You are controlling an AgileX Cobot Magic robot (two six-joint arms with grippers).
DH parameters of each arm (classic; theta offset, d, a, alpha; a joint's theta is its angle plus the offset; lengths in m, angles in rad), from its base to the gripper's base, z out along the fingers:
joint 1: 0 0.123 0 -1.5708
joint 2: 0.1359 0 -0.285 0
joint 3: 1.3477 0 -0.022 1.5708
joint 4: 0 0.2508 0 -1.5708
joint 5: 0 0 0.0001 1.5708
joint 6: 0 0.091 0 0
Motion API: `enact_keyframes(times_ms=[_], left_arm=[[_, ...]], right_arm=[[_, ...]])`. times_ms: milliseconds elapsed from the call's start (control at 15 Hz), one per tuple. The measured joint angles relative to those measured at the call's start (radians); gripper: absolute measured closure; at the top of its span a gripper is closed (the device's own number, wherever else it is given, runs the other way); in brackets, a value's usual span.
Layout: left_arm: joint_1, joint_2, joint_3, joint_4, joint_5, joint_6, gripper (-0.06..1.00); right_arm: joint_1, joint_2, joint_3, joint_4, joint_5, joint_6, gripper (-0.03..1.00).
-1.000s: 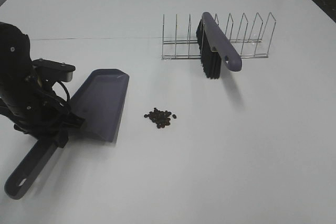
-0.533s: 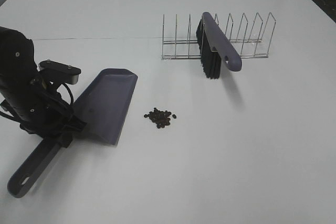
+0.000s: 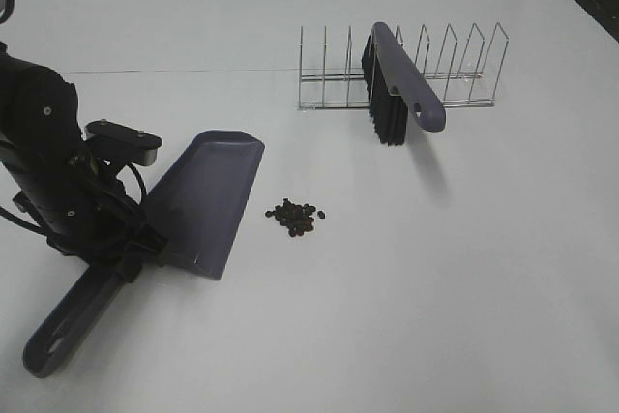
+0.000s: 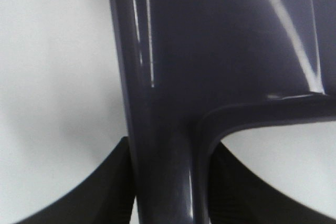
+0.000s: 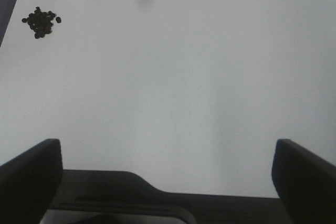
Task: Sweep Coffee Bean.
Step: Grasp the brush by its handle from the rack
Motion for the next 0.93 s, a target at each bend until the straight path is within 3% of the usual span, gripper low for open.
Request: enact_keyframes(times_ms=[467, 733, 933], left_arm=[[-0.027, 0.017, 0.000, 0.000, -0.026, 0.036, 0.62], [-0.027, 0.017, 0.000, -0.003, -0.027, 0.038, 0.62], [-0.027, 0.017, 0.000, -0.004, -0.026, 0.038, 0.62]], right_arm=[[0.000, 0.520, -0.205, 0.104, -0.027, -0.077, 0.01], [0.000, 0.822, -0.569, 0.125, 0.086, -0.093, 0.01], [0.012, 1.037, -0.856, 0.150, 0.090, -0.097, 0.01]])
